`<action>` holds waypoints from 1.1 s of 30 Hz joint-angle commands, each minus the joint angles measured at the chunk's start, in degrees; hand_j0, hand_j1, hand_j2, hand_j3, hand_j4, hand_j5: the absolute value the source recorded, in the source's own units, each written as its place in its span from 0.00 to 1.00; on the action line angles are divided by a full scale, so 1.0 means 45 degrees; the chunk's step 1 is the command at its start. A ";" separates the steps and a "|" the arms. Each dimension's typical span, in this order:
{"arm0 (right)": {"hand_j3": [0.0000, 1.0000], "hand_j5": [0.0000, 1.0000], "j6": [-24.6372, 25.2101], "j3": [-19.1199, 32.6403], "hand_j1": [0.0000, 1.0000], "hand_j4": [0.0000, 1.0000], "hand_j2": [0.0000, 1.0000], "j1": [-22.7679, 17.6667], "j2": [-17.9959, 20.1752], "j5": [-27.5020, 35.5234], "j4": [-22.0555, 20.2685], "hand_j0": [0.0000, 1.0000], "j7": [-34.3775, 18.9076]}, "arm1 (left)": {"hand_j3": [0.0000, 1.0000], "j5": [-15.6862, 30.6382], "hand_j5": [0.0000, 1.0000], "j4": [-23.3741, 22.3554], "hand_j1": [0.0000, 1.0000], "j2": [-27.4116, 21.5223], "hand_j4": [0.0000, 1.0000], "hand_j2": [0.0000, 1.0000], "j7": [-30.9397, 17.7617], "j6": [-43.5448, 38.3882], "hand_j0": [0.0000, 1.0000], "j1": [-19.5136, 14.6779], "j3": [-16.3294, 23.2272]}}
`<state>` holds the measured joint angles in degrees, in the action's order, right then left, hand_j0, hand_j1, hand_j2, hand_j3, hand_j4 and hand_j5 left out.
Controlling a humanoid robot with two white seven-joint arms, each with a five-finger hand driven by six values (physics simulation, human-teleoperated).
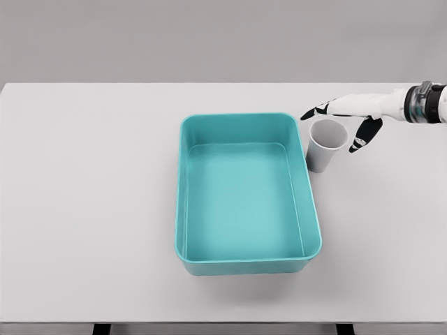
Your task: Put the paper cup into the basket with your right arm
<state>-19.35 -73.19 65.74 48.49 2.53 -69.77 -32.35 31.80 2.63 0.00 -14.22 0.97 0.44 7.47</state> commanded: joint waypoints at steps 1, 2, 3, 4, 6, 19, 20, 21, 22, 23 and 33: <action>0.97 0.97 -0.0017 0.0014 0.97 0.97 0.97 0.0000 -0.0033 0.0044 0.0114 0.97 0.0002 | 1.00 0.0004 1.00 0.0001 1.00 0.0000 1.00 1.00 -0.0003 -0.0001 1.00 0.0000 0.0000; 0.97 0.97 -0.0017 0.0014 0.97 0.97 0.97 -0.0019 -0.0033 0.0044 0.0114 0.97 0.0002 | 1.00 0.0004 1.00 0.0001 1.00 0.0000 1.00 1.00 -0.0003 -0.0001 1.00 0.0000 0.0000; 0.97 0.97 -0.0017 0.0014 0.97 0.97 0.97 -0.0019 -0.0033 0.0044 0.0114 0.97 0.0002 | 1.00 0.0004 1.00 0.0001 1.00 0.0000 1.00 1.00 -0.0003 -0.0001 1.00 0.0000 0.0000; 0.97 0.97 -0.0017 0.0014 0.97 0.97 0.97 0.0000 -0.0013 0.0024 0.0133 0.97 0.0002 | 1.00 0.0004 1.00 0.0001 1.00 0.0000 1.00 1.00 -0.0003 -0.0001 1.00 0.0000 0.0000; 0.98 0.98 -0.0017 0.0014 0.98 0.98 0.98 0.0000 0.0045 0.0044 0.0133 0.98 -0.0018 | 1.00 0.0004 1.00 0.0001 1.00 0.0000 1.00 1.00 -0.0003 -0.0001 1.00 0.0000 0.0000; 0.98 0.98 -0.0076 0.0034 0.98 0.98 0.98 -0.0019 -0.0170 0.0044 0.0387 0.98 0.0021 | 1.00 0.0004 1.00 0.0001 1.00 0.0000 1.00 1.00 -0.0003 -0.0001 1.00 0.0000 0.0000; 0.98 0.98 -0.0076 0.0034 0.98 0.98 0.98 -0.0019 -0.0170 0.0044 0.0387 0.98 0.0021 | 1.00 0.0004 1.00 0.0001 1.00 0.0000 1.00 1.00 -0.0003 -0.0001 1.00 0.0000 0.0000; 0.98 0.98 -0.0076 0.0034 0.98 0.98 0.98 -0.0019 -0.0170 0.0044 0.0387 0.98 0.0021 | 1.00 0.0004 1.00 0.0001 1.00 0.0000 1.00 1.00 -0.0003 -0.0001 1.00 0.0000 0.0000; 0.98 0.98 -0.0076 0.0014 0.98 0.98 0.98 -0.0039 -0.0170 0.0063 0.0387 0.98 0.0040 | 1.00 0.0004 1.00 0.0001 1.00 0.0000 1.00 1.00 -0.0003 -0.0001 1.00 0.0000 0.0000; 0.98 0.98 -0.0076 0.0014 0.98 0.98 0.98 -0.0117 -0.0189 0.0044 0.0407 0.98 0.0041 | 1.00 0.0004 1.00 0.0001 1.00 0.0000 1.00 1.00 -0.0003 -0.0001 1.00 0.0000 0.0000; 0.93 0.93 -0.0135 -0.0005 0.93 0.93 0.93 -0.0176 -0.0345 0.0044 0.0524 0.93 0.0080 | 1.00 0.0004 1.00 0.0001 1.00 0.0000 1.00 1.00 0.0016 -0.0001 1.00 0.0000 0.0000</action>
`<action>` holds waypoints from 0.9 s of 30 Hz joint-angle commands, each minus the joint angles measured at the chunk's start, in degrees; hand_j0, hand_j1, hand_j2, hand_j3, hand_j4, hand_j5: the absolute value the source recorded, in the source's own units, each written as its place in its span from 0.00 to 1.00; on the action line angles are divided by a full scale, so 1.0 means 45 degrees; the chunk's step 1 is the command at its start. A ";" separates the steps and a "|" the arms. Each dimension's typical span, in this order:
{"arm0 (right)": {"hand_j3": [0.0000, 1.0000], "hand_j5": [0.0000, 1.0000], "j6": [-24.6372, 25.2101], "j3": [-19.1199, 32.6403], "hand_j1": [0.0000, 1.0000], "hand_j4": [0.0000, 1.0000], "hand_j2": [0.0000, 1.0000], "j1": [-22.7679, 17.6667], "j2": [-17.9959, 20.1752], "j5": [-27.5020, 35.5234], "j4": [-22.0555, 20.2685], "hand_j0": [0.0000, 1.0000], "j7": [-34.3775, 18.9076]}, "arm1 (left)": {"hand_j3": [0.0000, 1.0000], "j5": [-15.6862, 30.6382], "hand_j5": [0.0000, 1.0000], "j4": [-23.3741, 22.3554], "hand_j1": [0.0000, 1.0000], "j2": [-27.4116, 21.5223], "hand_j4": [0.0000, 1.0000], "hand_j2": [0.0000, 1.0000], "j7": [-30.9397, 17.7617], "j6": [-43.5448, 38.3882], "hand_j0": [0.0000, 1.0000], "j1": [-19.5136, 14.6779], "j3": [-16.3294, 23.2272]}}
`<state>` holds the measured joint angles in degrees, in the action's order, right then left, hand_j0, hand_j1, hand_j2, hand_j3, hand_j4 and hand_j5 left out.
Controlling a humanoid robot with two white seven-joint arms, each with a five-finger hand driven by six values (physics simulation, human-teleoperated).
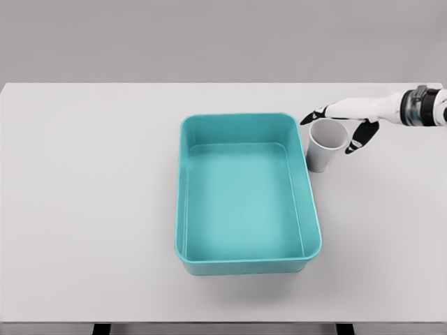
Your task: Put the paper cup into the basket with your right arm
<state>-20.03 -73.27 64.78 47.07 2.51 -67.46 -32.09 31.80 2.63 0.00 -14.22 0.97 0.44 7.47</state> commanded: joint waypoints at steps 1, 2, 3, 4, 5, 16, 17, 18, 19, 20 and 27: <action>0.93 0.93 0.0036 0.0013 0.93 0.93 0.93 -0.0078 -0.0050 0.0047 0.0011 0.93 0.0021 | 1.00 0.0004 1.00 0.0001 1.00 0.0000 1.00 1.00 -0.0005 -0.0001 1.00 0.0000 0.0000; 0.93 0.93 0.0037 0.0013 0.93 0.93 0.93 -0.0117 -0.0109 0.0047 0.0011 0.93 0.0021 | 1.00 0.0004 1.00 0.0001 1.00 0.0000 1.00 1.00 -0.0005 -0.0001 1.00 0.0000 0.0000; 0.93 0.93 0.0037 0.0013 0.93 0.93 0.93 -0.0137 -0.0109 0.0047 0.0031 0.93 0.0002 | 1.00 0.0004 1.00 0.0001 1.00 0.0000 1.00 1.00 -0.0005 -0.0001 1.00 0.0000 0.0000; 0.92 0.92 0.0037 0.0013 0.92 0.92 0.92 -0.0137 -0.0109 0.0047 0.0050 0.92 -0.0017 | 1.00 0.0004 1.00 0.0001 1.00 0.0000 1.00 1.00 -0.0005 -0.0001 1.00 0.0000 0.0000; 0.92 0.92 0.0036 -0.0006 0.92 0.92 0.92 -0.0156 -0.0109 0.0047 0.0050 0.92 0.0002 | 1.00 0.0004 1.00 0.0001 1.00 0.0000 1.00 1.00 -0.0005 -0.0001 1.00 0.0000 0.0000; 0.72 0.72 -0.0139 0.0071 0.72 0.72 0.72 -0.0156 0.0125 -0.0090 -0.0125 0.72 -0.0018 | 1.00 0.0004 1.00 0.0001 1.00 0.0000 1.00 1.00 -0.0005 -0.0001 1.00 0.0000 0.0000; 0.72 0.72 -0.0256 0.0130 0.72 0.72 0.72 -0.0137 0.0223 -0.0090 -0.0165 0.72 -0.0018 | 1.00 0.0004 1.00 0.0001 1.00 0.0000 1.00 1.00 -0.0005 -0.0001 1.00 0.0000 0.0000; 0.72 0.72 -0.0373 0.0188 0.72 0.72 0.72 -0.0137 0.0379 -0.0090 -0.0223 0.72 -0.0018 | 1.00 0.0004 1.00 0.0001 1.00 0.0000 1.00 1.00 -0.0005 -0.0001 1.00 0.0000 0.0000; 0.72 0.72 -0.0393 0.0228 0.72 0.72 0.72 -0.0137 0.0438 -0.0090 -0.0301 0.72 -0.0037 | 1.00 0.0004 1.00 0.0001 1.00 0.0000 1.00 1.00 -0.0005 -0.0001 1.00 0.0000 0.0000; 0.72 0.72 -0.0393 0.0267 0.72 0.72 0.72 -0.0137 0.0477 -0.0090 -0.0496 0.72 -0.0018 | 1.00 0.0004 1.00 0.0001 1.00 0.0000 1.00 1.00 -0.0005 -0.0001 1.00 0.0000 -0.0019; 0.73 0.73 -0.0588 0.1067 0.73 0.73 0.73 -0.0137 0.1219 -0.0090 -0.1649 0.73 -0.0213 | 1.00 0.0004 1.00 0.0001 1.00 0.0000 1.00 1.00 -0.0005 -0.0001 1.00 0.0000 0.0000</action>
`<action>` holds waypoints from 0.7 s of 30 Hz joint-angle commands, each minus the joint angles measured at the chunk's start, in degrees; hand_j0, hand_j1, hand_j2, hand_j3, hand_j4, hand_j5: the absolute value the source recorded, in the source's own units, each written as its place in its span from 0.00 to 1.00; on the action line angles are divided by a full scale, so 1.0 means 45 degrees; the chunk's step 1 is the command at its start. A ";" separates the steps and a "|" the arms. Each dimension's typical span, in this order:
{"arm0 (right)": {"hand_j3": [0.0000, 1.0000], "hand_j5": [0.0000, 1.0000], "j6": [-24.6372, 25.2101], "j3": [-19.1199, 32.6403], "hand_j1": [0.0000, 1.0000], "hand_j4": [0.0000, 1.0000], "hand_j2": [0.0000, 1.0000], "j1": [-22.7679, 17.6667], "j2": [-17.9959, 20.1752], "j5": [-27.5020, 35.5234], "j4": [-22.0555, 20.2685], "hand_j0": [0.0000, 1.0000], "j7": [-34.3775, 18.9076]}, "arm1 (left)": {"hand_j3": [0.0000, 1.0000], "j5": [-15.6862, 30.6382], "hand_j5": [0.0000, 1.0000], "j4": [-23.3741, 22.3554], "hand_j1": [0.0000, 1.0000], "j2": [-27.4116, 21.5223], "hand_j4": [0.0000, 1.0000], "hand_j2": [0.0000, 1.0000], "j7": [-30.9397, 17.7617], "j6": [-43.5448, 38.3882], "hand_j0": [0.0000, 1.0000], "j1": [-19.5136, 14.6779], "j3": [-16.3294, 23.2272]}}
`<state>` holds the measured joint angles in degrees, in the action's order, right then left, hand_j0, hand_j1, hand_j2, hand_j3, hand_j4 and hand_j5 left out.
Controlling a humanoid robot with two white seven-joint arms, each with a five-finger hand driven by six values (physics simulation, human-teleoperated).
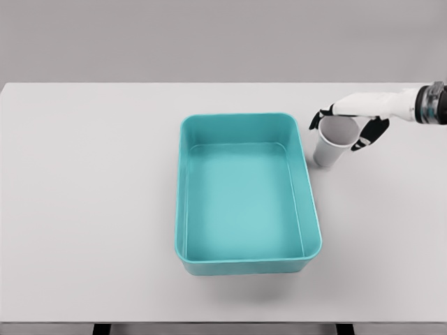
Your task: Put the paper cup into the basket with your right arm
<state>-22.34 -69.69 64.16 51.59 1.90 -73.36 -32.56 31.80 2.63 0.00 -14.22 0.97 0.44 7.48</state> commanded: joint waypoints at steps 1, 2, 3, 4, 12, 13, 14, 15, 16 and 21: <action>0.73 0.73 -0.0074 0.0291 0.73 0.73 0.73 0.0000 0.0352 0.0067 -0.0436 0.73 -0.0109 | 1.00 0.0004 1.00 0.0001 1.00 0.0000 1.00 1.00 -0.0003 -0.0001 1.00 0.0000 -0.0001; 0.73 0.73 -0.0133 0.0368 0.73 0.73 0.73 0.0000 0.0391 0.0086 -0.0534 0.73 -0.0128 | 1.00 0.0004 1.00 0.0001 1.00 0.0000 1.00 1.00 -0.0003 -0.0001 1.00 0.0000 -0.0001; 0.73 0.73 -0.0192 0.0564 0.73 0.73 0.73 0.0000 0.0547 0.0086 -0.0710 0.73 -0.0206 | 1.00 0.0004 1.00 0.0001 1.00 0.0000 1.00 1.00 -0.0003 -0.0001 1.00 0.0000 -0.0001; 0.73 0.73 -0.0192 0.0623 0.73 0.73 0.73 0.0000 0.0664 0.0086 -0.0964 0.73 -0.0206 | 1.00 0.0004 1.00 0.0001 1.00 0.0000 1.00 1.00 -0.0003 -0.0001 1.00 0.0000 -0.0001; 0.74 0.74 -0.1188 0.1442 0.74 0.74 0.74 -0.0020 0.1622 0.0262 -0.2135 0.74 -0.0187 | 1.00 0.0004 1.00 0.0001 1.00 0.0000 1.00 1.00 -0.0003 -0.0001 1.00 0.0000 -0.0001; 0.74 0.74 -0.1188 0.1638 0.74 0.74 0.74 -0.0020 0.1700 0.0262 -0.2467 0.74 -0.0187 | 1.00 0.0004 1.00 0.0001 1.00 0.0000 1.00 1.00 -0.0003 -0.0001 1.00 0.0000 -0.0001; 0.74 0.74 -0.1188 0.1736 0.74 0.74 0.74 -0.0020 0.1856 0.0262 -0.2760 0.74 -0.0206 | 1.00 0.0004 1.00 0.0001 1.00 0.0000 1.00 1.00 -0.0003 -0.0001 1.00 0.0000 -0.0001; 0.74 0.74 -0.1188 0.1911 0.74 0.74 0.74 -0.0020 0.1876 0.0262 -0.3073 0.74 -0.0226 | 1.00 0.0004 1.00 0.0001 1.00 0.0000 1.00 1.00 -0.0003 -0.0001 1.00 0.0000 -0.0001; 0.74 0.74 -0.1188 0.1951 0.74 0.74 0.74 0.0000 0.1876 0.0262 -0.3229 0.74 -0.0226 | 1.00 0.0004 1.00 0.0001 1.00 0.0000 1.00 1.00 -0.0003 -0.0001 1.00 0.0000 -0.0001; 0.74 0.74 -0.1207 0.2419 0.74 0.74 0.74 0.0000 0.2012 0.0535 -0.3971 0.74 -0.0245 | 1.00 0.0004 1.00 0.0001 1.00 0.0000 1.00 1.00 -0.0003 -0.0001 1.00 0.0000 -0.0001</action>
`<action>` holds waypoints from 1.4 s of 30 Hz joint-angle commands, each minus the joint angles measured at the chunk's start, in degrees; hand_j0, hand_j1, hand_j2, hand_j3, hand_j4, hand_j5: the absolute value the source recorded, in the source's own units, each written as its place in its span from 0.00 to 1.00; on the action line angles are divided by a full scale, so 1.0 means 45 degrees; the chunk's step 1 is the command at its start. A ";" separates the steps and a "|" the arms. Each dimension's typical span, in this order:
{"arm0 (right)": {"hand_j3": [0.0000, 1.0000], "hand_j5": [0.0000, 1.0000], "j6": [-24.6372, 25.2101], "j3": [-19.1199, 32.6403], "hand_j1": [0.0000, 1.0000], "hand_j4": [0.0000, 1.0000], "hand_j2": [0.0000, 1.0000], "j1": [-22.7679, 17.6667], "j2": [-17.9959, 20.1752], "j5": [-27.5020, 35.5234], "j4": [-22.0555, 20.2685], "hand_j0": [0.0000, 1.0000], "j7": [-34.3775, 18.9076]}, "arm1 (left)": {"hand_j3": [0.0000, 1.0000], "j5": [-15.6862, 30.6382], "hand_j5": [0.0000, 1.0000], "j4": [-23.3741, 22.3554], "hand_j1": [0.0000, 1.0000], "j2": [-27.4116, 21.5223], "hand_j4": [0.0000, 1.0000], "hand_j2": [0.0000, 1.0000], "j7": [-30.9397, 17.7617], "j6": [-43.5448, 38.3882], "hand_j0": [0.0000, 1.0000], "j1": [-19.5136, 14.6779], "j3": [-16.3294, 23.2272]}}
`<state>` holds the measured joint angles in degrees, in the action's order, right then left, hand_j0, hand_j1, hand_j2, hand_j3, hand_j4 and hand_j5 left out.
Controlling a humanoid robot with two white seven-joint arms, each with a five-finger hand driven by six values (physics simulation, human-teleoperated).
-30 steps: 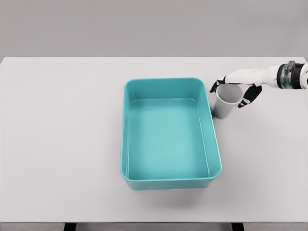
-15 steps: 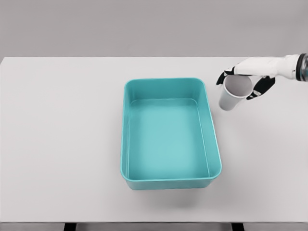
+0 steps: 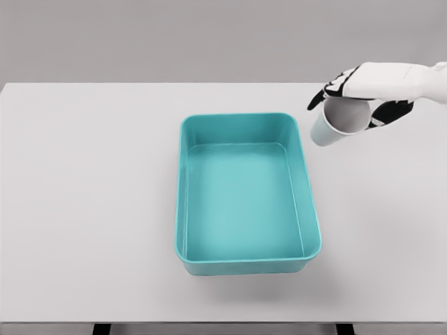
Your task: Put the paper cup into the basket with your right arm
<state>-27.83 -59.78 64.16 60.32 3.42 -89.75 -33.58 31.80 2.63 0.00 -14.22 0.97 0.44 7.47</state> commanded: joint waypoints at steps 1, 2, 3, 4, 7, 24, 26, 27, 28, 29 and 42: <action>0.74 0.74 0.0013 0.0334 0.74 0.74 0.74 0.0000 0.0149 0.0235 -0.0505 0.74 -0.0018 | 1.00 0.0004 1.00 0.0001 1.00 0.0000 1.00 1.00 -0.0003 -0.0001 1.00 0.0000 -0.0001; 0.74 0.74 0.0013 0.0413 0.74 0.74 0.74 0.0000 0.0149 0.0235 -0.0584 0.74 -0.0018 | 1.00 0.0004 1.00 0.0001 1.00 0.0000 1.00 1.00 -0.0003 -0.0001 1.00 0.0000 -0.0001; 0.74 0.74 0.0013 0.0432 0.74 0.74 0.74 0.0000 0.0149 0.0391 -0.0759 0.74 -0.0076 | 1.00 0.0004 1.00 0.0001 1.00 0.0000 1.00 1.00 -0.0003 -0.0001 1.00 0.0000 -0.0001; 0.74 0.74 0.0013 0.0491 0.74 0.74 0.74 0.0000 0.0130 0.0450 -0.0857 0.74 -0.0213 | 1.00 0.0004 1.00 0.0001 1.00 0.0000 1.00 1.00 -0.0003 -0.0001 1.00 0.0000 -0.0001; 0.74 0.74 0.0033 0.0569 0.74 0.74 0.74 0.0059 0.0052 0.0665 -0.1091 0.74 -0.0272 | 1.00 0.0004 1.00 0.0001 1.00 0.0000 1.00 1.00 -0.0003 -0.0001 1.00 0.0000 -0.0001; 0.94 0.94 0.0150 -0.0075 0.94 0.94 0.94 0.0254 -0.1999 0.0645 -0.1424 0.94 -0.0315 | 1.00 0.0004 1.00 0.0001 1.00 0.0000 1.00 1.00 -0.0003 -0.0001 1.00 0.0000 -0.0020; 1.00 1.00 0.0072 -0.0309 1.00 1.00 1.00 0.0566 -0.2136 0.0606 -0.1463 1.00 -0.0315 | 1.00 0.0004 1.00 0.0001 1.00 0.0000 1.00 1.00 -0.0003 -0.0001 1.00 0.0000 -0.0001; 1.00 1.00 0.0072 -0.0466 1.00 1.00 1.00 0.0781 -0.2213 0.0606 -0.1482 1.00 -0.0315 | 1.00 0.0004 1.00 0.0001 1.00 0.0000 1.00 1.00 -0.0003 -0.0001 1.00 0.0000 -0.0001; 1.00 1.00 0.0091 -0.0485 1.00 1.00 1.00 0.0840 -0.2331 0.0606 -0.1482 1.00 -0.0315 | 1.00 0.0004 1.00 0.0001 1.00 0.0000 1.00 1.00 -0.0003 -0.0001 1.00 0.0000 -0.0001; 1.00 1.00 0.0091 -0.0485 1.00 1.00 1.00 0.0840 -0.2351 0.0606 -0.1482 1.00 -0.0315 | 1.00 0.0004 1.00 0.0001 1.00 0.0000 1.00 1.00 -0.0003 -0.0001 1.00 0.0000 -0.0001; 1.00 1.00 -0.1593 0.0159 1.00 1.00 1.00 0.1113 -0.0496 0.0820 -0.1560 1.00 -0.0315 | 1.00 0.0004 1.00 0.0001 1.00 0.0000 1.00 1.00 -0.0003 -0.0001 1.00 0.0000 -0.0001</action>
<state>-32.69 -60.04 69.08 55.61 6.41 -96.66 -35.03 31.80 2.63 0.00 -14.22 0.97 0.44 7.48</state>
